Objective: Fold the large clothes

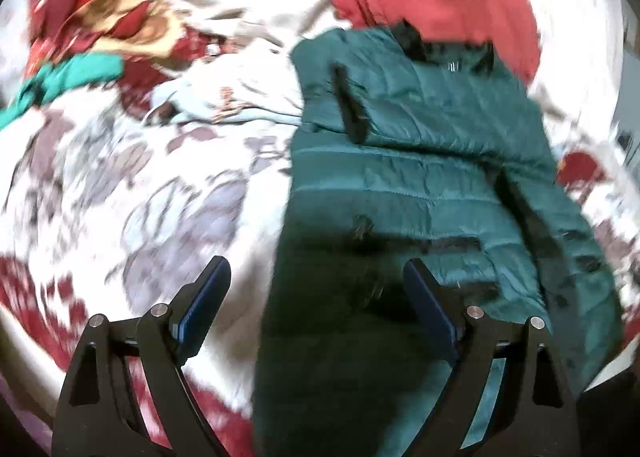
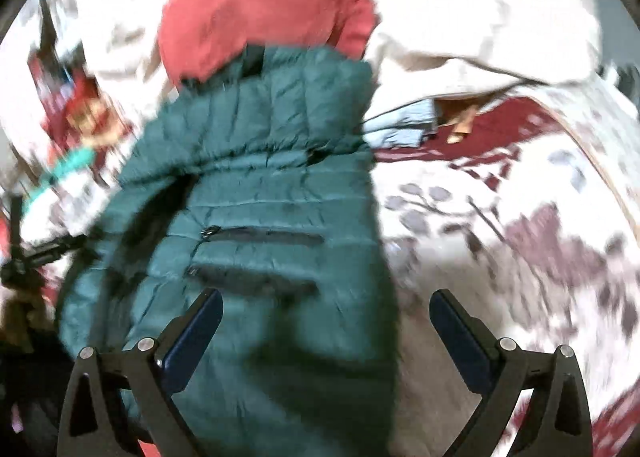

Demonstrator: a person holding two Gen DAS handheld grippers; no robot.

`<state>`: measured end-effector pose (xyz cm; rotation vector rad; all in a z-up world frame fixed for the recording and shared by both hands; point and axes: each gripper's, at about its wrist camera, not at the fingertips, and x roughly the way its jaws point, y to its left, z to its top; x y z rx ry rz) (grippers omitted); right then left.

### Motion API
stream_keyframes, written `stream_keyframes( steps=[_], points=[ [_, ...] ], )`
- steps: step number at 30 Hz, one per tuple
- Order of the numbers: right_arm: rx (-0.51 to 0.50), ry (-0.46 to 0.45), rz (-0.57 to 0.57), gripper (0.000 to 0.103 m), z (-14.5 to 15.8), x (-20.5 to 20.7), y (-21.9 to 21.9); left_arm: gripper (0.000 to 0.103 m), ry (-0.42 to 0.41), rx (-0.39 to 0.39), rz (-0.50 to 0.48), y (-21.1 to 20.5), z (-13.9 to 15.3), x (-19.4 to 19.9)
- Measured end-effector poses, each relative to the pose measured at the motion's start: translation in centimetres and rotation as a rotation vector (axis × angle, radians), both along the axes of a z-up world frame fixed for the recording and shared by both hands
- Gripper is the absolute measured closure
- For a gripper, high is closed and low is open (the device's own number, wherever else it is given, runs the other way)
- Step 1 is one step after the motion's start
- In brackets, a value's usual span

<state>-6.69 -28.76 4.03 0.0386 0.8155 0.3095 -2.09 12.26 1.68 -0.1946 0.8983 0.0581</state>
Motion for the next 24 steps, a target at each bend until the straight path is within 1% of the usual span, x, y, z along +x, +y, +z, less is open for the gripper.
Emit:
stream_keyframes(
  steps=[1, 2, 4, 6, 7, 8, 9, 11, 13, 14, 15, 16, 17, 18, 19, 21, 22, 23, 24],
  points=[
    [0.039, -0.002, -0.004, 0.0, -0.7, -1.3, -1.3, 0.015, -0.002, -0.016, 0.016, 0.4, -0.1, -1.0],
    [0.062, 0.024, -0.007, 0.0, -1.5, -1.9, -1.9, 0.015, 0.003, -0.041, 0.037, 0.8, -0.1, -1.7],
    [0.1, 0.083, 0.038, 0.0, -3.3, -2.5, -2.3, 0.015, -0.038, -0.098, 0.039, 1.0, 0.3, -3.2],
    [0.111, 0.16, 0.092, 0.001, -5.4, -2.5, -2.1, 0.015, -0.065, -0.097, 0.061, 1.1, 0.7, -4.2],
    [0.102, 0.164, 0.105, 0.001, -5.8, -2.6, -1.8, 0.015, -0.068, -0.101, 0.08, 1.4, 0.6, -4.4],
    [0.098, 0.131, 0.124, 0.004, -5.5, -2.7, -1.4, 0.015, -0.067, -0.11, 0.092, 1.6, 0.6, -4.4],
    [0.125, 0.119, 0.157, 0.009, -5.2, -2.7, -1.1, 0.015, -0.062, -0.121, 0.108, 1.9, 0.5, -4.4],
    [0.219, 0.114, 0.225, 0.01, -4.5, -2.3, -0.2, 0.015, -0.053, -0.123, 0.137, 2.5, 0.2, -4.5],
    [0.233, 0.084, 0.239, 0.012, -4.3, -2.1, 0.5, 0.015, -0.053, -0.115, 0.162, 3.1, 0.1, -4.9],
    [0.242, 0.081, 0.229, 0.015, -4.3, -1.8, 0.6, 0.015, -0.055, -0.11, 0.17, 3.3, 0.0, -5.0],
    [0.251, 0.087, 0.21, 0.021, -4.5, -1.4, 0.6, 0.015, -0.061, -0.103, 0.181, 3.6, -0.1, -5.3],
    [0.237, 0.11, 0.169, 0.025, -5.3, -0.7, 0.4, 0.015, -0.064, -0.098, 0.188, 3.8, -0.1, -5.5],
    [0.223, 0.132, 0.143, 0.033, -5.9, -0.4, 0.0, 0.015, -0.064, -0.098, 0.187, 4.0, -0.2, -5.6],
    [0.241, 0.133, 0.13, 0.034, -6.4, -0.3, -0.5, 0.015, -0.059, -0.106, 0.178, 4.0, -0.4, -5.8],
    [0.282, 0.112, 0.123, 0.035, -6.1, -0.3, -0.8, 0.015, -0.055, -0.122, 0.156, 4.0, -0.5, -5.9],
    [0.356, 0.079, 0.185, 0.035, -5.1, -0.5, -0.6, 0.015, -0.051, -0.182, 0.079, 3.5, -0.8, -6.0],
    [0.345, 0.051, 0.223, 0.035, -4.6, -0.7, 0.1, 0.015, -0.042, -0.213, 0.043, 3.3, -1.0, -6.0],
    [0.314, 0.042, 0.232, 0.035, -4.6, -0.6, 0.6, 0.015, -0.012, -0.248, -0.004, 2.8, -1.7, -5.8],
    [0.284, 0.053, 0.224, 0.035, -4.9, -0.3, 0.9, 0.015, 0.018, -0.267, -0.031, 2.4, -2.2, -5.5]
  ],
)
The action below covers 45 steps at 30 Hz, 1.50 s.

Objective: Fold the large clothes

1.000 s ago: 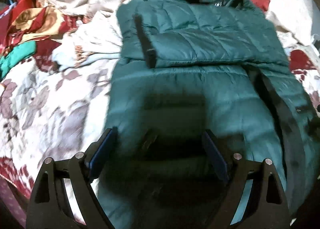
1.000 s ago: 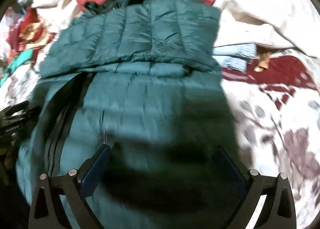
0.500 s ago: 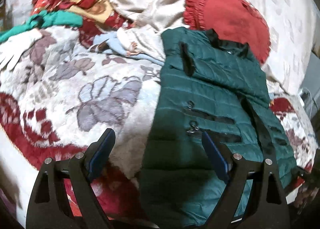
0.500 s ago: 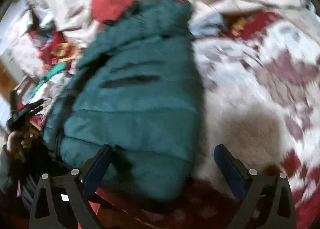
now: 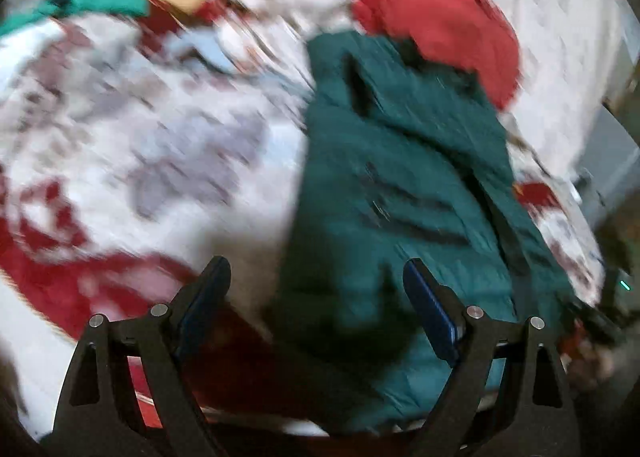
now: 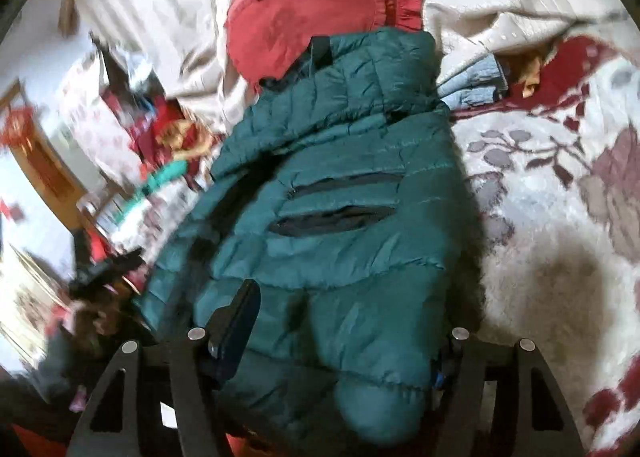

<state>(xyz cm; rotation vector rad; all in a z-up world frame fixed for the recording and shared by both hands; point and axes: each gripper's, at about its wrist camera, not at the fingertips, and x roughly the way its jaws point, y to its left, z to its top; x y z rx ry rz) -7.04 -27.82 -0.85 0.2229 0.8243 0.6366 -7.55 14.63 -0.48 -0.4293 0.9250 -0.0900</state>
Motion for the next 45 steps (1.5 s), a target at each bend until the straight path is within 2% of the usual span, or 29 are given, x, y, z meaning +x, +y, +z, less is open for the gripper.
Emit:
stream_keyframes(
  steps=[2, 4, 7, 9, 10, 11, 12, 16, 19, 21, 25, 28, 29, 31, 34, 35, 36, 38, 39, 41, 43, 44, 45],
  points=[
    [-0.015, 0.067, -0.028, 0.035, -1.4, 0.8, 0.0, 0.015, 0.056, -0.009, -0.048, -1.0, -1.2, 0.7],
    [-0.023, 0.063, -0.035, 0.035, -1.5, 0.9, 0.4, 0.015, 0.081, -0.003, -0.086, -1.9, -1.9, 1.1],
    [-0.046, 0.05, -0.041, 0.034, -1.5, 0.8, 1.1, 0.018, 0.006, -0.057, -0.146, -2.8, -0.7, 0.8],
    [-0.047, 0.046, -0.039, 0.034, -1.7, 1.0, 1.3, 0.039, -0.048, -0.084, -0.157, -2.7, 0.2, 0.5],
    [-0.043, 0.047, -0.038, 0.034, -1.5, 0.9, 1.2, 0.043, -0.064, -0.097, -0.15, -2.4, 0.3, 0.4],
    [-0.036, 0.046, -0.038, 0.034, -1.5, 0.9, 1.0, 0.052, -0.07, -0.118, -0.135, -2.0, 0.3, 0.6],
    [-0.022, 0.039, -0.037, 0.034, -1.2, 0.6, 0.7, 0.055, -0.069, -0.139, -0.114, -1.6, 0.0, 0.8],
    [0.009, -0.006, -0.021, 0.034, -0.3, -0.1, 0.5, 0.054, -0.002, -0.127, -0.059, -1.5, -1.8, 1.9],
    [-0.046, 0.025, -0.032, 0.034, -1.3, 0.2, 0.9, 0.037, 0.016, -0.124, -0.063, -2.0, -2.4, 2.3],
    [-0.054, 0.005, -0.038, 0.034, -1.4, 0.1, 1.0, 0.027, 0.006, -0.098, -0.084, -2.7, -2.2, 2.3],
    [-0.048, 0.014, -0.045, 0.029, -1.5, 0.3, 1.0, 0.025, -0.01, -0.011, -0.119, -4.4, -2.2, 2.1],
    [-0.058, 0.014, -0.039, 0.02, -1.5, 0.3, 1.6, 0.025, -0.015, 0.0, -0.123, -4.7, -2.1, 1.9],
    [-0.072, 0.014, -0.033, 0.017, -1.5, 0.2, 1.9, 0.025, -0.002, 0.006, -0.131, -4.7, -2.1, 1.9],
    [-0.12, 0.02, -0.02, 0.014, -1.4, 0.3, 2.6, 0.034, 0.005, 0.041, -0.127, -4.8, -2.0, 2.0],
    [-0.172, 0.042, -0.02, 0.014, -1.3, 0.6, 3.3, 0.055, -0.012, 0.05, -0.107, -4.4, -1.7, 1.7],
    [-0.172, 0.043, -0.028, 0.024, -1.1, 0.7, 3.3, 0.066, -0.022, 0.056, -0.102, -4.3, -1.6, 1.6],
    [-0.173, 0.033, -0.041, 0.04, -1.0, 0.6, 3.2, 0.072, -0.031, 0.062, -0.099, -4.2, -1.4, 1.5],
    [-0.171, -0.019, -0.045, 0.055, -0.1, 0.1, 3.1, 0.076, -0.044, 0.073, -0.095, -4.2, -1.1, 1.3],
    [-0.16, -0.047, -0.04, 0.06, 0.3, -0.2, 3.0, 0.076, -0.048, 0.078, -0.097, -4.3, -1.1, 1.3],
    [-0.146, -0.084, -0.031, 0.06, 0.9, -0.6, 2.8, 0.075, -0.036, 0.07, -0.093, -4.3, -1.3, 1.5],
    [-0.139, -0.078, -0.033, 0.06, 0.8, -0.5, 2.7, 0.065, -0.013, 0.048, -0.087, -4.1, -1.7, 1.7],
    [-0.134, -0.058, -0.035, 0.06, 0.4, -0.3, 2.6, 0.054, 0.002, 0.03, -0.086, -4.0, -2.0, 1.8],
    [-0.127, -0.037, -0.034, 0.06, 0.1, -0.1, 2.6, 0.05, 0.017, 0.009, -0.085, -3.9, -2.3, 1.9]
  ],
)
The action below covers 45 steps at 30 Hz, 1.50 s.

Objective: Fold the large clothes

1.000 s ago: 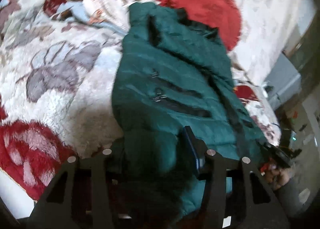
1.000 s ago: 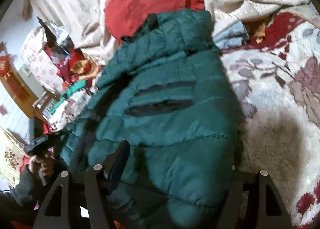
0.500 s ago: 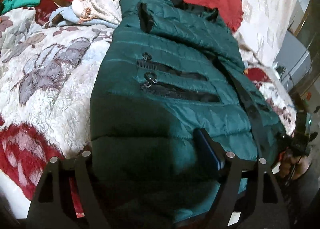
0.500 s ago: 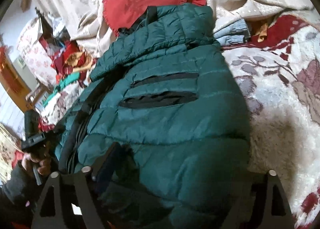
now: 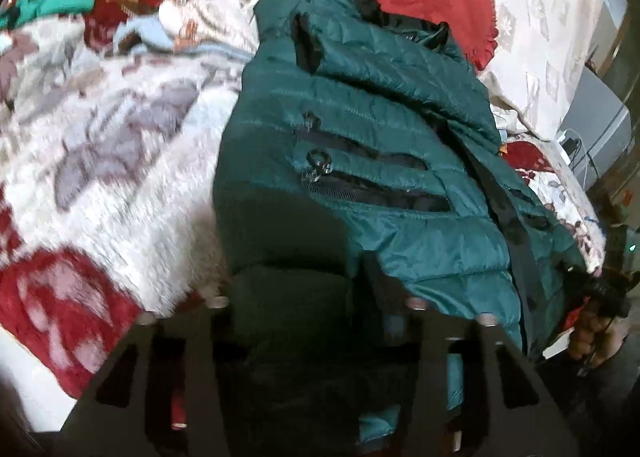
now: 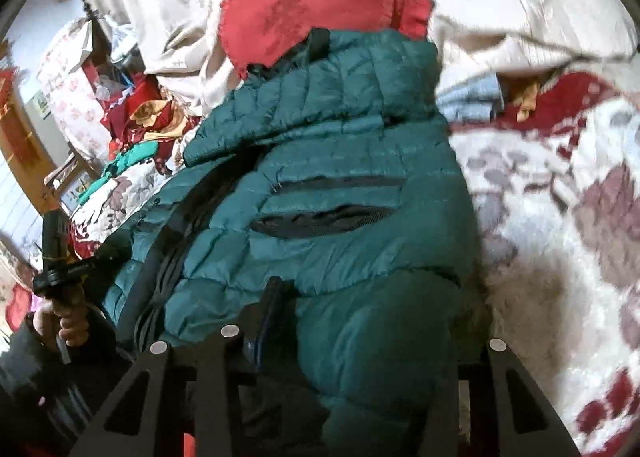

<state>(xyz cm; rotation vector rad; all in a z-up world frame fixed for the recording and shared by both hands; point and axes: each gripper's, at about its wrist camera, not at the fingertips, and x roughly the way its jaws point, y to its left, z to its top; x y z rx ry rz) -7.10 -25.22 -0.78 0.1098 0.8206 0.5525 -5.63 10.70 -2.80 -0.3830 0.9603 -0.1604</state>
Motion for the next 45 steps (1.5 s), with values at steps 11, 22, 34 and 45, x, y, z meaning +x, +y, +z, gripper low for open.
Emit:
stream_keyframes(
  steps=[11, 22, 34, 45],
  points=[
    [-0.062, 0.016, -0.001, 0.064, -0.7, -0.2, 0.8, 0.067, -0.034, 0.108, 0.012, -1.2, 0.6, -0.3],
    [-0.047, 0.02, -0.042, 0.057, -1.4, 0.0, 0.3, 0.049, -0.037, 0.235, 0.049, -2.4, 0.4, -0.1],
    [-0.076, 0.031, -0.038, 0.047, -1.2, 0.0, 0.7, 0.044, -0.041, 0.228, 0.068, -2.2, 0.4, 0.0],
    [-0.104, -0.042, -0.024, 0.071, 0.0, -0.8, 1.1, 0.054, -0.04, 0.222, 0.049, -2.3, 0.5, -0.1]
  ],
)
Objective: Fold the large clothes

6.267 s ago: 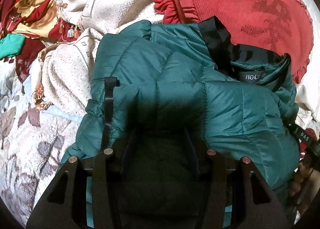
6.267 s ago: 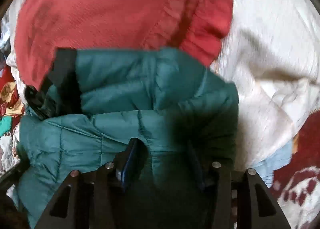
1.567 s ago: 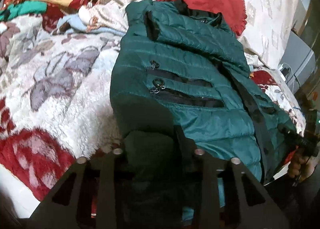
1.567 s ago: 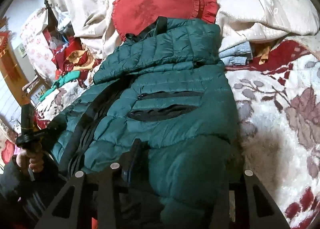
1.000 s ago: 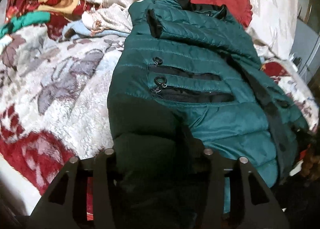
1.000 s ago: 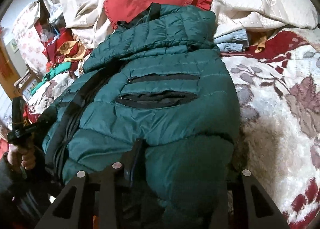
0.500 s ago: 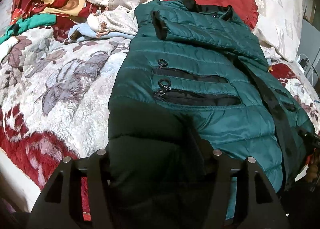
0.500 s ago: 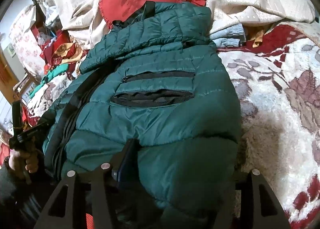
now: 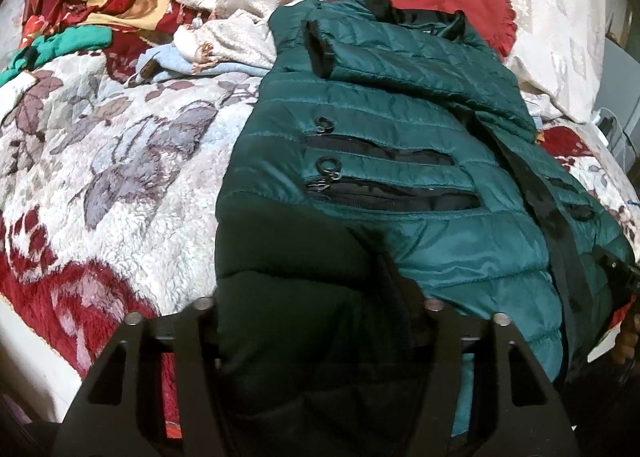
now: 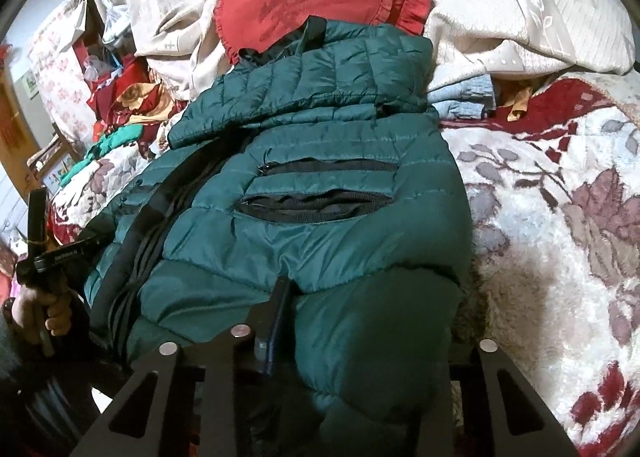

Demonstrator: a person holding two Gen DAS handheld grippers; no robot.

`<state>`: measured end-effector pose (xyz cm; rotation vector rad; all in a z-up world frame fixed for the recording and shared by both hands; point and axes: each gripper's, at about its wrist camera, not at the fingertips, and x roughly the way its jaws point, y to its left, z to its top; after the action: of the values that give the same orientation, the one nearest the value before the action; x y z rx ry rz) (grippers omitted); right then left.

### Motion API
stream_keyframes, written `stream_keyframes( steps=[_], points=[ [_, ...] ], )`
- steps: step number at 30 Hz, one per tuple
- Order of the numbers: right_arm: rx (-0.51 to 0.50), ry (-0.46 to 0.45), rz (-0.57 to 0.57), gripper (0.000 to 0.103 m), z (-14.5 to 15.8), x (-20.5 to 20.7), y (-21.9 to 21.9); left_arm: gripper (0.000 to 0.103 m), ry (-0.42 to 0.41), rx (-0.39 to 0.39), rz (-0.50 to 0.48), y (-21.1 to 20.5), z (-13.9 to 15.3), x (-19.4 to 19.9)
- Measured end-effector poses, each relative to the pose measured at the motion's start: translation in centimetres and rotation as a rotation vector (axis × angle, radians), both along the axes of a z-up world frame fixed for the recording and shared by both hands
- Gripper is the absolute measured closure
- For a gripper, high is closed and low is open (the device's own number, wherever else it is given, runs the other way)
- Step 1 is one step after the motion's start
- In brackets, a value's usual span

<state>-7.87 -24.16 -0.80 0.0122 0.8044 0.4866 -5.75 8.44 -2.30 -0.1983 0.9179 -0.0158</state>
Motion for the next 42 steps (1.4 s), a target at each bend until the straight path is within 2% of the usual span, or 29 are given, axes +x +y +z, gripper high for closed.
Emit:
stream_keyframes(
  steps=[4, 6, 8, 12, 19, 28, 35, 42],
  points=[
    [0.009, -0.028, 0.004, 0.074, 0.6, -0.6, 0.0, 0.067, -0.019, 0.013, -0.008, -0.2, 0.4, -0.6],
    [0.015, -0.038, -0.003, 0.075, 0.9, -1.0, -0.1, 0.077, -0.025, 0.004, -0.003, -0.1, 0.6, -1.0],
    [0.022, -0.037, -0.015, 0.075, 1.1, -1.4, -0.2, 0.079, -0.018, -0.019, 0.005, 0.1, 0.7, -1.4],
    [0.023, -0.036, -0.027, 0.076, 1.4, -2.7, -0.3, 0.081, -0.002, -0.074, 0.024, 0.7, 1.2, -3.0],
    [0.057, -0.018, -0.074, 0.076, 2.0, -5.7, -1.5, 0.082, -0.002, -0.096, 0.0, 1.0, 2.2, -6.0],
    [0.11, -0.032, -0.08, 0.076, 2.9, -9.0, -2.2, 0.084, -0.011, -0.133, 0.022, 2.5, 3.2, -8.3],
    [0.146, -0.032, -0.089, 0.077, 3.0, -9.9, -2.9, 0.084, -0.006, -0.132, 0.013, 2.5, 3.1, -8.9],
    [0.128, -0.021, -0.091, 0.077, 2.5, -9.3, -2.6, 0.084, 0.007, -0.115, 0.022, 2.1, 2.5, -8.6]
  ],
)
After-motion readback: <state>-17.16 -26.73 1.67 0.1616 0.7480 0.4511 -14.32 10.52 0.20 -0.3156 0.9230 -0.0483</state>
